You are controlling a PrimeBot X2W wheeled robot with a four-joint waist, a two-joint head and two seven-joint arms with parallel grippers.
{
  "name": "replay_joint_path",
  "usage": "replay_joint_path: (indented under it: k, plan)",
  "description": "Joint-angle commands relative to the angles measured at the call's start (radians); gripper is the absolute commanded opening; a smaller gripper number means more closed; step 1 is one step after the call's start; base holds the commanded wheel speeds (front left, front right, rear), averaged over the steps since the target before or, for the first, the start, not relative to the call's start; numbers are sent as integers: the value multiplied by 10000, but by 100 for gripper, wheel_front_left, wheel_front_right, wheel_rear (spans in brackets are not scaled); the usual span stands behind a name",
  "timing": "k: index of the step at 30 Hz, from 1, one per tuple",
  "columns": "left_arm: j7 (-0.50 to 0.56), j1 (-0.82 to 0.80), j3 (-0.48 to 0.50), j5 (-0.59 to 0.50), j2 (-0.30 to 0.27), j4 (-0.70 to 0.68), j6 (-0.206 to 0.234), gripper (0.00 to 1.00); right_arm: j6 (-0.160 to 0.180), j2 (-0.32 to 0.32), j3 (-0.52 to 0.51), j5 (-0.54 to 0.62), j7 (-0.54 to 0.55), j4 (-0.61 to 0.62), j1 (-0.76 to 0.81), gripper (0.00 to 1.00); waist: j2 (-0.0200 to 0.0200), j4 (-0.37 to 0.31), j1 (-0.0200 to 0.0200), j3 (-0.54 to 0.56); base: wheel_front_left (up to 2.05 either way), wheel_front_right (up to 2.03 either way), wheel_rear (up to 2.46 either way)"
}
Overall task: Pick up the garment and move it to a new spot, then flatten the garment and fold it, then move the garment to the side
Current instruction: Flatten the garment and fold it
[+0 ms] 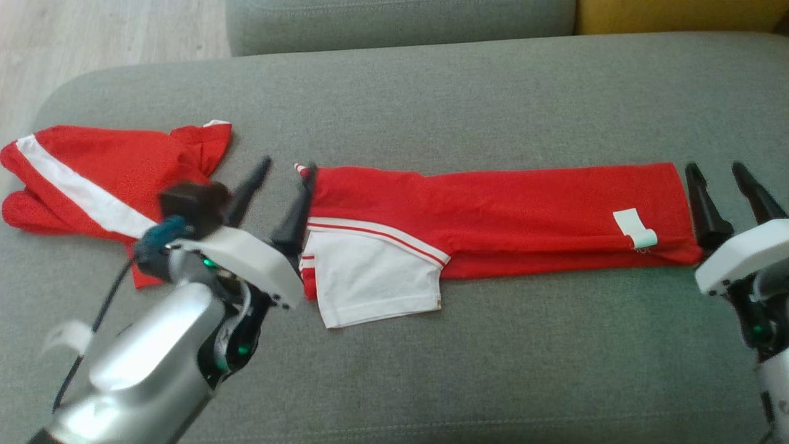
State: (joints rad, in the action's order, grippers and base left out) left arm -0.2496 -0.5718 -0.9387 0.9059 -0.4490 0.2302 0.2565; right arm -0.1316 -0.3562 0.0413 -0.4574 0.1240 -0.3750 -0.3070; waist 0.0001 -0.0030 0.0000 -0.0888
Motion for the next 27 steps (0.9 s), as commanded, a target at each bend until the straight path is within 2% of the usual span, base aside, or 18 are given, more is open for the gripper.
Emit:
replay_joint_path:
  k: [1, 4, 7, 13, 16, 20, 27]
  plan:
    - [-118, 102, 1208, -399, -55, -454, 78, 100, 9, -66, 225, 241, -558, 531, -39, 100, -1, 8, 0, 79, 0, 0, 0]
    - [-119, 1038, 2786, -1128, 382, -878, 14, 100, 9, 195, 301, 670, -1515, 713, 110, 100, -1, -1, 0, 200, 0, 0, 0]
    - [-120, 1931, 4138, -1851, 931, -1181, -237, 100, 9, 589, 212, 921, -2366, 713, 290, 100, -1, -20, 0, 312, 0, 0, 0]
    - [-121, 3466, 5897, -3294, 2096, -1371, -958, 100, 9, 1142, 263, 1738, -3455, 518, 739, 100, -1, -9, 0, 487, 0, 0, 0]
    - [-121, 3976, 6229, -4117, 2585, -1291, -1352, 100, 9, 1247, 393, 2135, -3604, 372, 899, 100, -1, 14, 0, 521, 0, 0, 0]
    - [-121, 4246, 6721, -4678, 3193, -1085, -1869, 100, 9, 1367, 170, 2256, -3691, 230, 889, 100, -1, 120, 0, 432, 0, 0, 0]
    - [-121, 4049, 7284, -5337, 3637, -777, -2638, 100, 9, 1494, -709, 2377, -3350, -311, 361, 100, -1, 344, 0, -127, 0, 0, 0]
